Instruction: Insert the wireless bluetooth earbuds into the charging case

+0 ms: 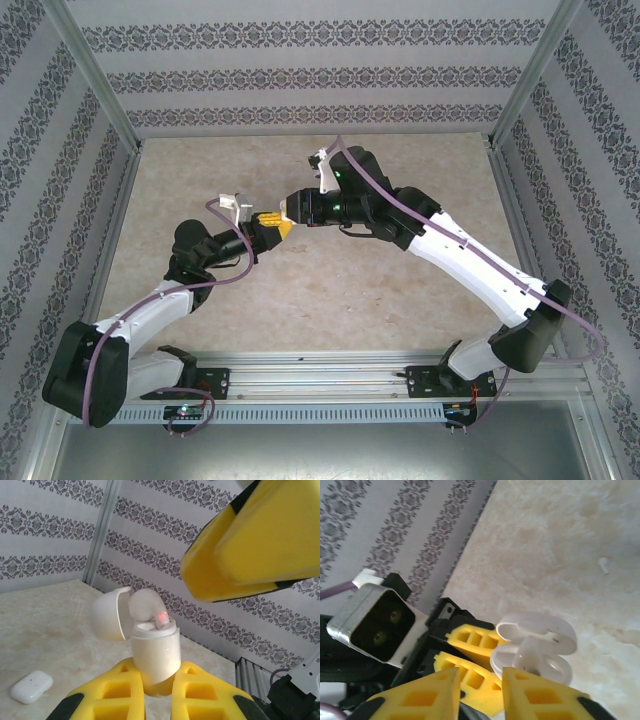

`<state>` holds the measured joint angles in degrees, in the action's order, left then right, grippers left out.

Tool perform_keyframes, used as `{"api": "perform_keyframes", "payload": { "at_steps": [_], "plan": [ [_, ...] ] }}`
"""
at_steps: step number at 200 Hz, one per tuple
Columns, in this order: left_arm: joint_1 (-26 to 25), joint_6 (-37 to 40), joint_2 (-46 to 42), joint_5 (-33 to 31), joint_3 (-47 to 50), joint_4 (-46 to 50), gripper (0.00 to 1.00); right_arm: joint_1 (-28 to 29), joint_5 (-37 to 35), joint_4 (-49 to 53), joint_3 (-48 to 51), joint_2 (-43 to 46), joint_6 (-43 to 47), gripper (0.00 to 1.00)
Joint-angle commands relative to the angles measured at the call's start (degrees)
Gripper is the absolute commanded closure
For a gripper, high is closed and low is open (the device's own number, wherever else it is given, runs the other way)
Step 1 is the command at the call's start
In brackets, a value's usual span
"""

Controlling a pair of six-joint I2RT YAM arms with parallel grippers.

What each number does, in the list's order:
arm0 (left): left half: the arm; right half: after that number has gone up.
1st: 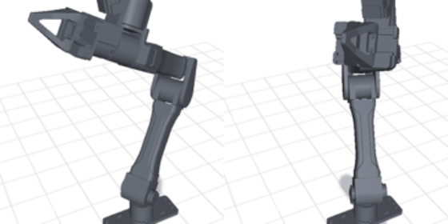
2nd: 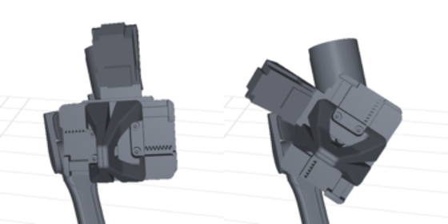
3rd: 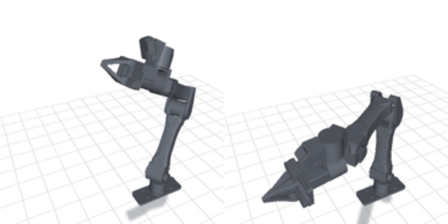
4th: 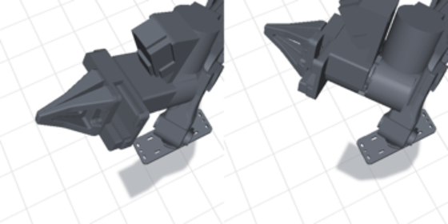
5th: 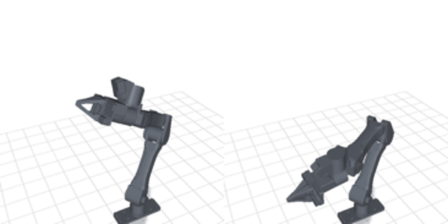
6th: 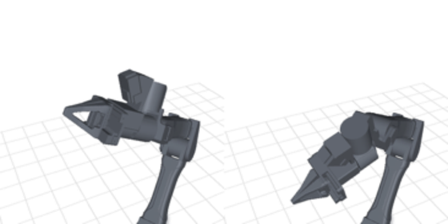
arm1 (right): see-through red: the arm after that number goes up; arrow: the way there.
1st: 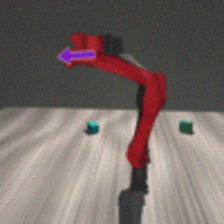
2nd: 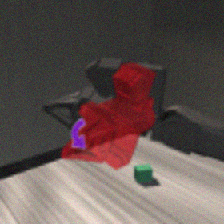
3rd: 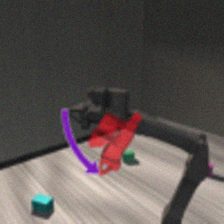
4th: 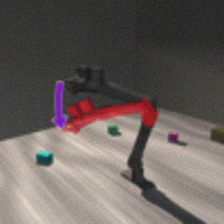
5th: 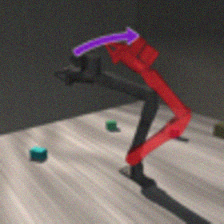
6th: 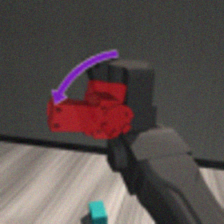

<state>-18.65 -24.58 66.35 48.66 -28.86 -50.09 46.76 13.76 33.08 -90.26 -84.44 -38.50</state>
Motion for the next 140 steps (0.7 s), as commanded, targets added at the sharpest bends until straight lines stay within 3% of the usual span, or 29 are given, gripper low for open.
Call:
{"api": "perform_keyframes", "payload": {
  "at_steps": [1, 43, 140],
  "plan": [
    [-0.1, 4.6, -2.3, -2.1, -2.3, 4.6, 0.99, 1.2, -7.4, 7.0, -4.1, -0.5, 1.8, 0.61],
    [-0.2, 9.9, -5.5, -6.4, -2.1, 10.9, 0.99, 2.9, -13.5, 15.8, -10.8, -5.2, 1.1, 0.56],
    [-0.8, 11.9, -5.8, -6.3, -1.4, 11.6, 0.99, 3.3, -11.6, 20.2, -19.4, -13.4, 1.6, 0.62]
  ]
}}
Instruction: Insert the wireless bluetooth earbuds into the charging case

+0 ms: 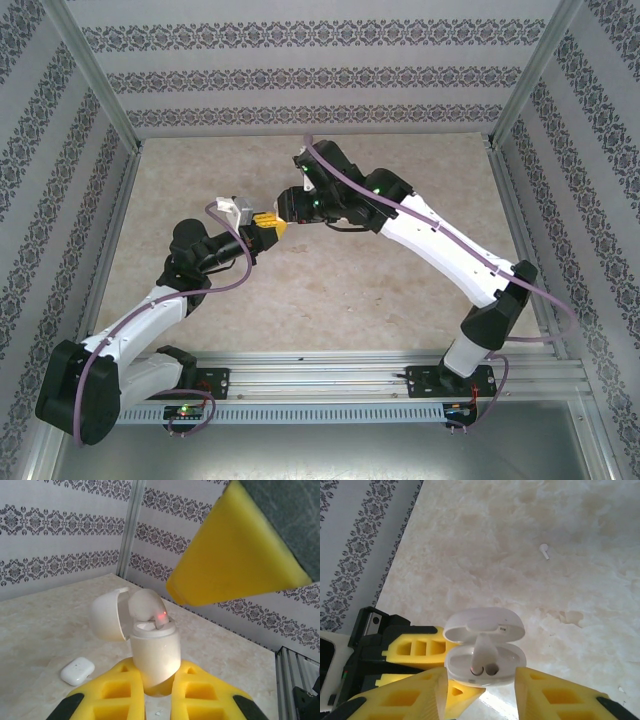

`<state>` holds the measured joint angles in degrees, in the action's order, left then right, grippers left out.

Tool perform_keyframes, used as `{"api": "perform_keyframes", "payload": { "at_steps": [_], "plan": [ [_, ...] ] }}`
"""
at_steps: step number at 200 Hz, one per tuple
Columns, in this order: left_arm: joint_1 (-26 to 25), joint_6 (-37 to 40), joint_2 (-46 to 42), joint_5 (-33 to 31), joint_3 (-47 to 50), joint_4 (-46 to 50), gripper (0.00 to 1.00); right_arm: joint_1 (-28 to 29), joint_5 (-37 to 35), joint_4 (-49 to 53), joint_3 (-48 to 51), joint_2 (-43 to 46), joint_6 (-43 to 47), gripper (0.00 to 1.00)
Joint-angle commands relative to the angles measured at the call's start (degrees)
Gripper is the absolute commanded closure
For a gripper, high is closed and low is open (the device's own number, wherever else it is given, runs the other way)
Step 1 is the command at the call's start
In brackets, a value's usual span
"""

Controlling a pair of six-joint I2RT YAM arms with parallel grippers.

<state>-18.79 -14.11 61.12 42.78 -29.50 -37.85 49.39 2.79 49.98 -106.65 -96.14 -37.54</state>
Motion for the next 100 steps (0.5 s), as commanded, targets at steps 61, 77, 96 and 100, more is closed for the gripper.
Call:
{"api": "perform_keyframes", "payload": {
  "at_steps": [61, 77, 96, 100],
  "plan": [
    [-0.7, 3.5, -2.0, 0.2, -0.5, 2.5, 0.99, 0.6, 0.5, 5.1, -6.4, -5.5, 1.3, 0.75],
    [-0.7, 3.7, -2.3, 0.2, -0.5, 3.3, 0.99, 0.6, 0.8, 4.8, -6.4, -5.5, 1.8, 0.75],
    [-0.7, 3.7, -2.4, 0.4, -0.4, 3.4, 0.99, 0.6, 2.1, 3.9, -6.1, -5.4, 2.3, 0.74],
    [-0.7, 3.7, -2.4, 0.4, -0.3, 3.4, 0.99, 0.6, 2.3, 3.6, -6.0, -5.4, 2.3, 0.74]
  ]
}}
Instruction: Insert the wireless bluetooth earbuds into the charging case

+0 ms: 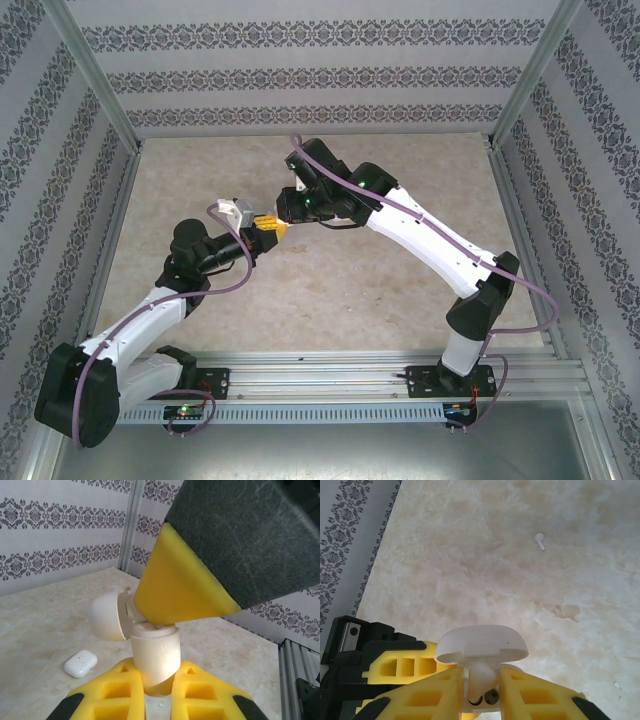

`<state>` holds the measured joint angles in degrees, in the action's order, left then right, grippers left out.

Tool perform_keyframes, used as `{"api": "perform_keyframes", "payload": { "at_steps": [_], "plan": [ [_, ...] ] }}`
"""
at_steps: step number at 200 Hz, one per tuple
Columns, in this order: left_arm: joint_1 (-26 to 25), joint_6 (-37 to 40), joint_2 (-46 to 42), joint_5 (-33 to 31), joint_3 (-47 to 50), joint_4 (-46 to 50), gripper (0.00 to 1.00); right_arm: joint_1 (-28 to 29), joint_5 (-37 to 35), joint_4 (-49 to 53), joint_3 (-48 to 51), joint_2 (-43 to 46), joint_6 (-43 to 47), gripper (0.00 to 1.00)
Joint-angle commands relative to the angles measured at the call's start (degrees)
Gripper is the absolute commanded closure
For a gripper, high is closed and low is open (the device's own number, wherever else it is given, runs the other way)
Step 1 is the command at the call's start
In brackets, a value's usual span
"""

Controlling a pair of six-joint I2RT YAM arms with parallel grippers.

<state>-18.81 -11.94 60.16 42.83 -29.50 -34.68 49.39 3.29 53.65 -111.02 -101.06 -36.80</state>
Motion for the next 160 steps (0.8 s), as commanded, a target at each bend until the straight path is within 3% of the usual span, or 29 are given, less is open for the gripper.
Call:
{"api": "perform_keyframes", "payload": {
  "at_steps": [1, 107, 160],
  "plan": [
    [-0.7, 1.5, -1.5, 0.4, -0.3, 0.2, 0.99, 0.6, 1.9, -0.2, -1.6, -0.5, 1.6, 0.73],
    [-0.7, 1.1, -1.3, 1.5, -0.3, -0.3, 0.98, 0.6, 4.4, -2.8, -1.2, -0.8, 2.3, 0.59],
    [-0.7, 1.2, -1.3, 1.5, 0.1, -0.4, 0.98, 0.5, 2.8, -2.8, -1.0, 0.3, 2.2, 0.59]
  ]
}}
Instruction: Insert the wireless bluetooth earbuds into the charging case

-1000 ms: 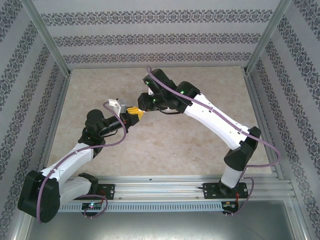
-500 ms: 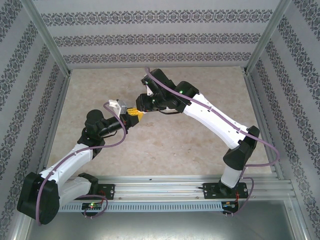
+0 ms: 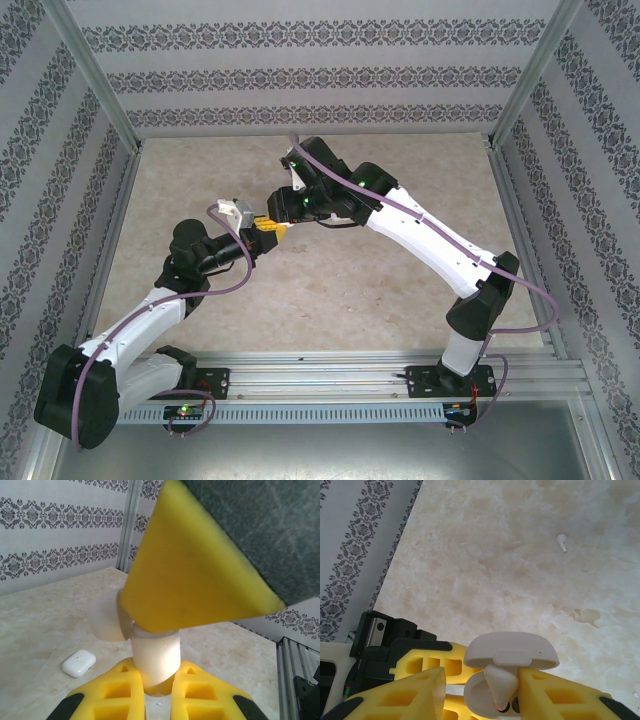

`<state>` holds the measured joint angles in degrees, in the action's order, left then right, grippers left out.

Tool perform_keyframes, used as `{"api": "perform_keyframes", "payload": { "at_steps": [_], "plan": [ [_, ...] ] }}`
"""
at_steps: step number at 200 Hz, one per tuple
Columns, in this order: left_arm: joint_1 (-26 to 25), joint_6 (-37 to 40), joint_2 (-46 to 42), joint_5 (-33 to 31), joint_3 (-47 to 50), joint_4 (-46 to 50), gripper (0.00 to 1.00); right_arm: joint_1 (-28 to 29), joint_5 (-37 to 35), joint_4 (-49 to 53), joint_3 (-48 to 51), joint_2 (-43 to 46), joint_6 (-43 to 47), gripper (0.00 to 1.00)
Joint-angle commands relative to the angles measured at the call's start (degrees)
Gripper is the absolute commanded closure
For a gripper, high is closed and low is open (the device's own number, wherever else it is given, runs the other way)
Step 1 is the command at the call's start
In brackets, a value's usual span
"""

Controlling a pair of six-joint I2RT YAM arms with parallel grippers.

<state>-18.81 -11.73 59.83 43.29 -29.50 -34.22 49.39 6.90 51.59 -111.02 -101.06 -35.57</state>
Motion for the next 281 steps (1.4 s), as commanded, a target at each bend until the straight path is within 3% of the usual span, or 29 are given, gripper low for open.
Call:
{"api": "perform_keyframes", "payload": {
  "at_steps": [1, 116, 156, 199, 240, 281],
  "plan": [
    [-0.7, 1.0, -0.9, 1.1, 0.1, -0.8, 0.98, 0.5, -0.8, -0.7, -1.0, 0.4, 1.0, 0.58],
    [-0.6, 0.0, -1.5, 0.7, 1.1, -1.6, 0.98, 0.6, 1.0, -3.0, 1.5, 3.0, 1.3, 0.57],
    [0.8, -4.9, -1.2, -0.9, 4.6, -6.8, 0.99, 0.5, 0.3, -6.6, 5.6, 8.0, 1.8, 0.56],
    [6.1, -12.0, -1.3, 0.0, 7.0, -10.2, 0.99, -2.7, -2.8, -6.9, 10.2, 10.6, 0.4, 0.54],
    [9.2, -12.3, -5.0, -0.6, 8.1, -4.8, 0.99, -6.0, -3.1, -6.7, 11.2, 4.8, 2.3, 0.54],
    [9.2, -6.6, -13.9, -4.4, 7.5, 9.2, 0.99, -6.3, -5.4, -4.9, 0.5, -8.9, 6.7, 0.54]
  ]
}}
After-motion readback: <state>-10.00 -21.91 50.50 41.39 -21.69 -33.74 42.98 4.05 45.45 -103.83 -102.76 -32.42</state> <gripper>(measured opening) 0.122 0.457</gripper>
